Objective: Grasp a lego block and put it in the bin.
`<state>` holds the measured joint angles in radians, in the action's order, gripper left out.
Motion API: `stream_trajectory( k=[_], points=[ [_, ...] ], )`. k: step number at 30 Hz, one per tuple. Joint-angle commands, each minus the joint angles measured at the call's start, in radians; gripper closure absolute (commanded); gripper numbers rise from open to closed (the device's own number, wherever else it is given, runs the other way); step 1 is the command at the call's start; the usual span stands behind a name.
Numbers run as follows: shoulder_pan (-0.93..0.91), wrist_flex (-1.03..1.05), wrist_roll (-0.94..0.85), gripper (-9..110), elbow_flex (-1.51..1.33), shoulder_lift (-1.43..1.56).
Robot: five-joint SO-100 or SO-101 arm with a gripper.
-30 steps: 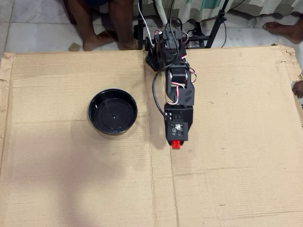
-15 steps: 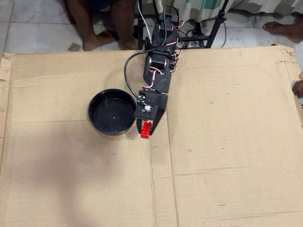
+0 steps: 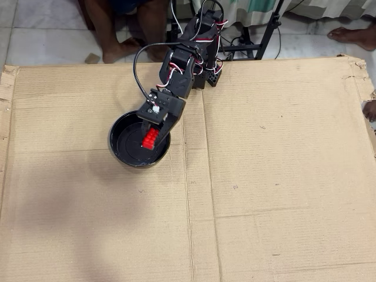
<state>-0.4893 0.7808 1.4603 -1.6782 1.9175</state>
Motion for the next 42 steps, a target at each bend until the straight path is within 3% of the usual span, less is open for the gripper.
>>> stream_trajectory(
  k=[1,21,30,42],
  points=[
    [-0.040,-0.017,0.000,101,-0.023,0.081],
    [-0.140,-0.006,-0.003,101,-0.129,0.164],
    [-0.129,-0.005,-0.029,84,-0.130,0.161],
    [-0.120,-0.006,-0.029,85,-0.198,0.170]
  ],
)
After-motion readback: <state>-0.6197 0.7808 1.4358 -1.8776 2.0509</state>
